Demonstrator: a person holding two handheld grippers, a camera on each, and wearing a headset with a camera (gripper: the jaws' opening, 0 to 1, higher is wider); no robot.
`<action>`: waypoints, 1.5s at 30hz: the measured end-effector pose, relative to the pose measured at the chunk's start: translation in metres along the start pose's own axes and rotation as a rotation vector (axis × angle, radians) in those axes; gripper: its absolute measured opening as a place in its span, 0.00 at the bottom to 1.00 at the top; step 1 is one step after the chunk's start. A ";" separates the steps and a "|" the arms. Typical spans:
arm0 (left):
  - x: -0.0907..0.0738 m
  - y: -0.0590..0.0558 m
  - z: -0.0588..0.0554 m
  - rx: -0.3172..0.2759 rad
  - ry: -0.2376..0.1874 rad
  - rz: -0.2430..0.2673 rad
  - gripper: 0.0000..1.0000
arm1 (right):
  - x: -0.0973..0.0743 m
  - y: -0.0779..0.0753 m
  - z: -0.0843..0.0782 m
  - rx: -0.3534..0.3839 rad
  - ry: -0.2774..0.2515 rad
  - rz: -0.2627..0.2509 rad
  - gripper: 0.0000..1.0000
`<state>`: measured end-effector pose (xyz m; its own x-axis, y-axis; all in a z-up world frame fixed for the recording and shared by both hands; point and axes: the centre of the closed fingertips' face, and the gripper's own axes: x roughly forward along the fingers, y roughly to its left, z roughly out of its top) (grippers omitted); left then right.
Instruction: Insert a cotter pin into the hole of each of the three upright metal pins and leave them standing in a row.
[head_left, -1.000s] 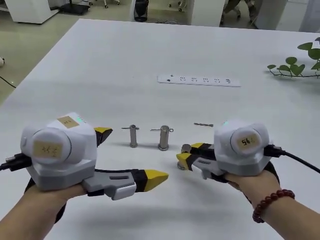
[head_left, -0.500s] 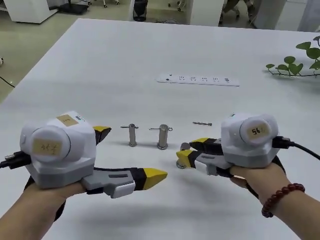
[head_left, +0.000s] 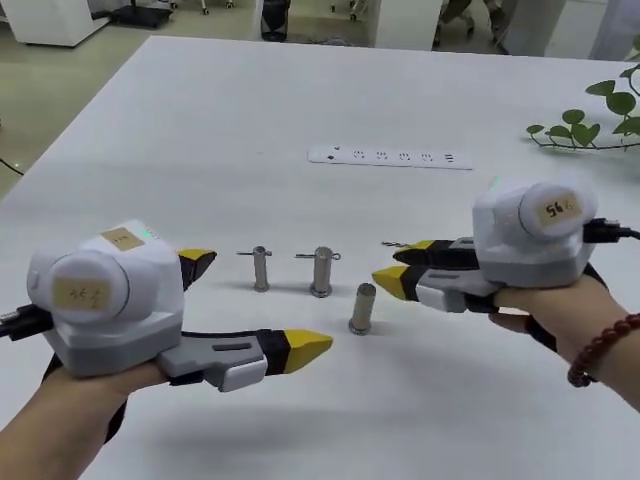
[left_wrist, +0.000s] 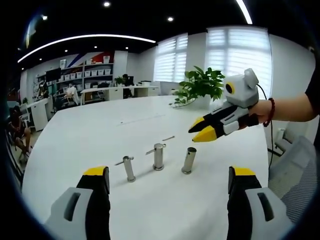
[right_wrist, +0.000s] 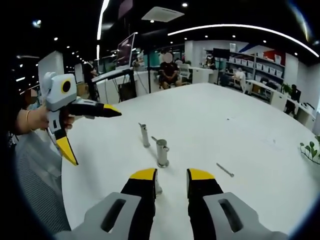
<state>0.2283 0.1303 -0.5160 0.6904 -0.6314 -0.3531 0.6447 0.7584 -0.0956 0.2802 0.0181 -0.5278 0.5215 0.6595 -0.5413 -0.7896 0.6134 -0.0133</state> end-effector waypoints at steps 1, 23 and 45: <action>0.000 0.000 0.000 0.000 0.001 0.000 0.98 | 0.000 -0.001 0.000 -0.001 0.002 -0.001 0.19; 0.000 0.003 -0.005 0.004 0.020 0.006 0.98 | 0.008 -0.051 -0.014 -0.091 0.156 -0.005 0.21; 0.001 0.013 -0.015 -0.007 0.043 0.024 0.97 | 0.044 -0.084 -0.033 -0.156 0.284 0.027 0.18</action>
<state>0.2323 0.1421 -0.5310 0.6906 -0.6060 -0.3947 0.6261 0.7742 -0.0930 0.3591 -0.0187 -0.5788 0.4061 0.5138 -0.7557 -0.8535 0.5088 -0.1128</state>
